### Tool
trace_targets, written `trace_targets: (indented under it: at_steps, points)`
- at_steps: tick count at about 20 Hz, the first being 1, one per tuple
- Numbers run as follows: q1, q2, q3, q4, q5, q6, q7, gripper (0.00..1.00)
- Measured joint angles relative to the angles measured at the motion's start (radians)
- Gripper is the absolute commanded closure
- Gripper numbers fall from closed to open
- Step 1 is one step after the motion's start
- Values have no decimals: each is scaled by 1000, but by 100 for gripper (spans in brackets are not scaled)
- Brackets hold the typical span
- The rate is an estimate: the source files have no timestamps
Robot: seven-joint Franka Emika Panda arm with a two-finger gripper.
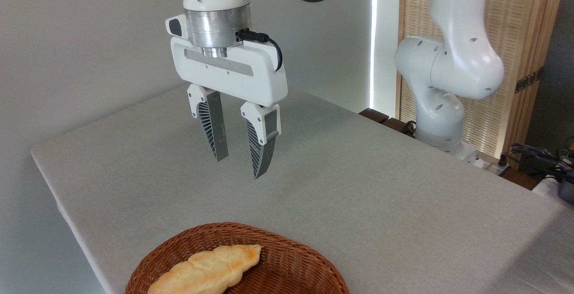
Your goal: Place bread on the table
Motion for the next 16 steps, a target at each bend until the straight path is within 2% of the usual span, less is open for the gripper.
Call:
trace_targets:
  at_steps: [16]
  points:
    - [7,1,1,1,0,11,0,0]
